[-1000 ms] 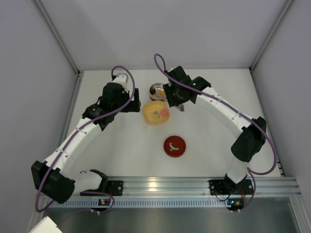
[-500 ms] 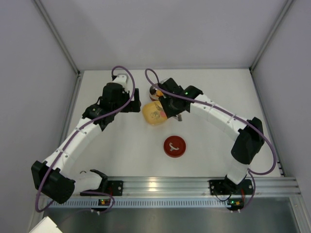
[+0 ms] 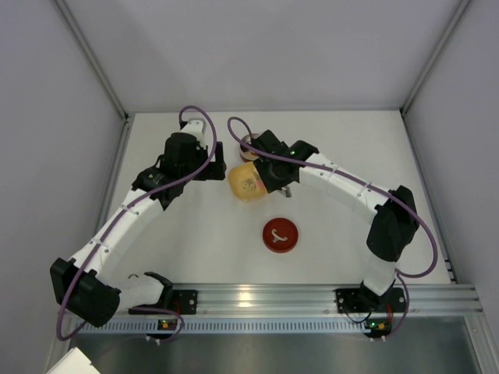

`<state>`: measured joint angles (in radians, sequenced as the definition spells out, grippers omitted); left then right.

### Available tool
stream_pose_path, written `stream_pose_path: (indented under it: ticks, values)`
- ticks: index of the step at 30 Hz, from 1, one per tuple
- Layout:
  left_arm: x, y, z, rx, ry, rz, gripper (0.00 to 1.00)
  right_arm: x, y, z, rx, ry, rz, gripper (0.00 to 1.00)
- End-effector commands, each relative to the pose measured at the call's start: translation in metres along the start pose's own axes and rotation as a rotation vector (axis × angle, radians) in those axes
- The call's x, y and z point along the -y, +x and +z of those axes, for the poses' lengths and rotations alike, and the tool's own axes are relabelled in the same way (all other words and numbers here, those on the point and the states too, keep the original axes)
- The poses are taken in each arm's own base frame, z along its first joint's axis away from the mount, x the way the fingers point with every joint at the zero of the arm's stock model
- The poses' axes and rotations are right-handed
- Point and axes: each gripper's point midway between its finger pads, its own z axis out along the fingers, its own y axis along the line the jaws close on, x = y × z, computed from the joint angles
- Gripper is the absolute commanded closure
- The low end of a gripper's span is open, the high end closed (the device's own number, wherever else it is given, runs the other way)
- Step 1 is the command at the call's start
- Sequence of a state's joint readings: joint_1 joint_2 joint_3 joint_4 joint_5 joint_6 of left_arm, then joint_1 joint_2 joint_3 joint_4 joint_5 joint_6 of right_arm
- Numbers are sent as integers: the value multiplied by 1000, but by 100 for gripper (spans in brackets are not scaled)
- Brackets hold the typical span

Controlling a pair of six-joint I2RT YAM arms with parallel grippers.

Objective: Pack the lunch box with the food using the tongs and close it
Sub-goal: Pick up the fake food from the plate.

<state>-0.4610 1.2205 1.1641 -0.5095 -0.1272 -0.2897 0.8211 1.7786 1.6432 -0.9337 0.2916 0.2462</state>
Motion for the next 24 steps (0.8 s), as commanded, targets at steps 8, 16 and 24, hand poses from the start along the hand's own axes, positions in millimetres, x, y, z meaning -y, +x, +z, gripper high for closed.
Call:
stream_pose_path:
  ticks: [8, 16, 24]
  values:
    - [1, 0, 2, 3, 5, -7, 1, -4, 7, 5, -24, 23, -43, 58]
    - [1, -1, 2, 5, 4, -8, 1, -7, 13, 9, -36, 16, -52, 58]
    - [1, 0, 2, 3, 5, -7, 1, -10, 20, 13, -55, 13, -62, 58]
